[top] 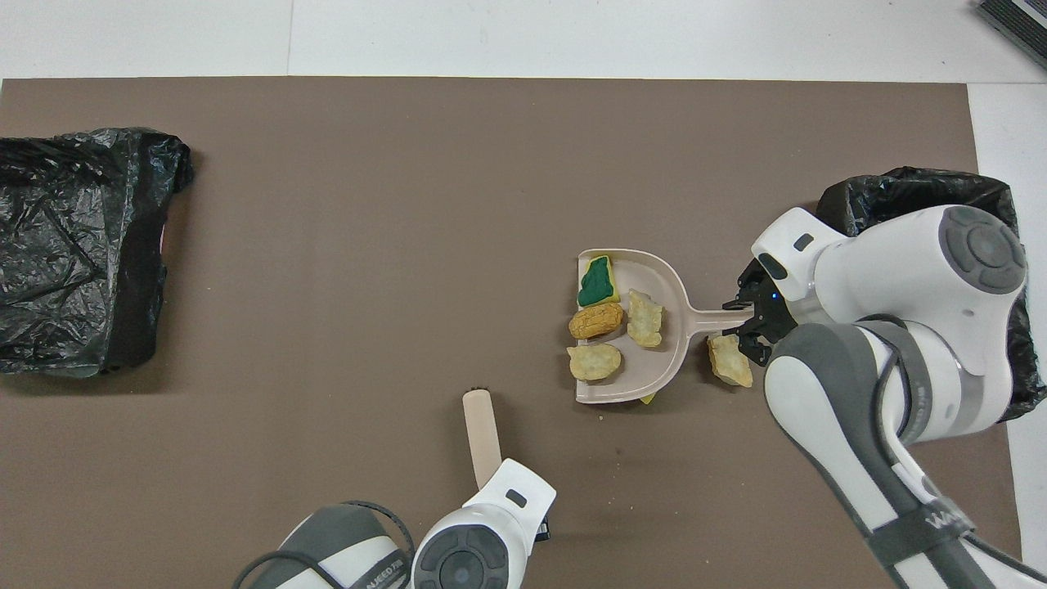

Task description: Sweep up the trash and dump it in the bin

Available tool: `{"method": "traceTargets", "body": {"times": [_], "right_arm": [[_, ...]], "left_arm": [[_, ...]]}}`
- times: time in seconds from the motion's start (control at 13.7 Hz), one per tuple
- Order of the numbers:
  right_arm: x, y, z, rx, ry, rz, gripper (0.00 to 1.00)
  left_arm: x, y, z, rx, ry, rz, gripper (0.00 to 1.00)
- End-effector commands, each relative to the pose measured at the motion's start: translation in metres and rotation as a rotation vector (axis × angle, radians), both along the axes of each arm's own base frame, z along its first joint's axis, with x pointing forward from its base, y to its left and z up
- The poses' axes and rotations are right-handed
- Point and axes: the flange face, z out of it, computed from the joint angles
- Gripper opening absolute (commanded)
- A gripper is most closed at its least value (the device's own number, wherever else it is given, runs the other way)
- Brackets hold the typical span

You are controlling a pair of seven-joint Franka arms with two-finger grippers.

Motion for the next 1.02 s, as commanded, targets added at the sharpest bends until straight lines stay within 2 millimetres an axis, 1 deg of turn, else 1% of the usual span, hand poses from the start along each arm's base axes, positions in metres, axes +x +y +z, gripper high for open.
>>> {"method": "traceTargets", "body": {"times": [0.0, 0.07, 0.15, 0.22, 0.29, 0.36, 0.44, 0.58, 0.66, 0.8, 0.95], "right_arm": [[-0.005, 0.002, 0.001, 0.085, -0.023, -0.05, 0.0], [-0.005, 0.004, -0.006, 0.087, -0.027, -0.054, 0.0], [-0.008, 0.008, -0.018, 0.085, -0.029, -0.054, 0.0], [-0.011, 0.023, -0.023, 0.087, -0.045, -0.04, 0.0], [-0.013, 0.033, -0.03, 0.088, -0.05, -0.03, 0.0], [-0.015, 0.041, -0.04, 0.085, -0.05, -0.039, 0.0], [-0.02, 0.057, -0.046, 0.083, -0.055, -0.03, 0.0], [-0.024, 0.081, -0.063, 0.071, -0.052, -0.042, 0.0], [-0.026, 0.094, -0.068, 0.069, -0.062, -0.036, 0.0], [-0.025, 0.098, -0.081, 0.049, -0.059, -0.025, 0.0], [-0.025, 0.097, -0.083, -0.004, -0.062, -0.026, 0.18]], "left_arm": [[0.03, 0.025, -0.01, -0.013, -0.009, -0.004, 0.0], [0.04, 0.034, -0.011, -0.016, -0.009, -0.01, 0.0], [0.054, 0.045, -0.015, -0.017, -0.006, -0.009, 0.0], [0.069, 0.058, -0.02, -0.02, -0.004, -0.003, 0.0], [0.075, 0.064, -0.021, -0.023, -0.005, -0.013, 0.0], [0.082, 0.07, -0.022, -0.033, -0.016, -0.018, 0.0], [0.091, 0.073, -0.023, -0.047, -0.034, -0.023, 0.0], [0.1, 0.074, -0.023, -0.067, -0.062, -0.037, 0.0], [0.105, 0.08, -0.023, -0.073, -0.07, -0.047, 0.0], [0.11, 0.083, -0.026, -0.079, -0.077, -0.077, 0.0], [0.11, 0.08, -0.026, -0.083, -0.084, -0.089, 0.0]]}}
